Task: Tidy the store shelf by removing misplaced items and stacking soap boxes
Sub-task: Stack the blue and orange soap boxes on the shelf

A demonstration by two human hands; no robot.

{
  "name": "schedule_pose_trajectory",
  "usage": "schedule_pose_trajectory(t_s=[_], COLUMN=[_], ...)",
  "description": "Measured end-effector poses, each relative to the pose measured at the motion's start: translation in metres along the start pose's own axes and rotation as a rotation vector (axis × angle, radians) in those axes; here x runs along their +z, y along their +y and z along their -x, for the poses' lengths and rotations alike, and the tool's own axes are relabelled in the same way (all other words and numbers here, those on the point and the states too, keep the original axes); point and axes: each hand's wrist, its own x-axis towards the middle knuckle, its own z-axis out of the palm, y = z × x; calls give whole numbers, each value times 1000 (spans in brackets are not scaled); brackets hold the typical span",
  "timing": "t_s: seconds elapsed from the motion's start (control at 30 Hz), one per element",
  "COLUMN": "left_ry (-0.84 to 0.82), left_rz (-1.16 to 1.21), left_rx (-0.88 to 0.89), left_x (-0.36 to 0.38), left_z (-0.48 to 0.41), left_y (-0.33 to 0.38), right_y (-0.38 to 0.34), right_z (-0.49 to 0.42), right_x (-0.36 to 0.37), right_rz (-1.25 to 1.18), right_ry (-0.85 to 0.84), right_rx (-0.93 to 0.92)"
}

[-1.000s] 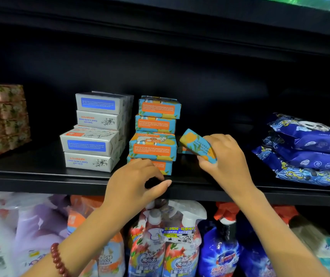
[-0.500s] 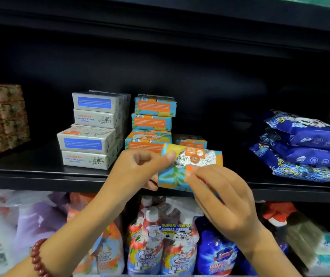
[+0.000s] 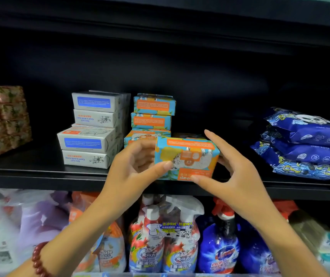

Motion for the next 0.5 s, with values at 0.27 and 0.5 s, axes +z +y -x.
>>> schedule_pose_trajectory(t_s=[0.27,0.5], left_ry=[-109,-175], left_rz=[17,257], left_rx=[86,-515], left_x=[-2,5], left_z=[-1,-1], left_y=[4,17], right_y=[-2,9], right_z=[0,3], right_x=[5,13], right_rz=[169,305], right_ry=[214,372], right_rx=[-266,-620])
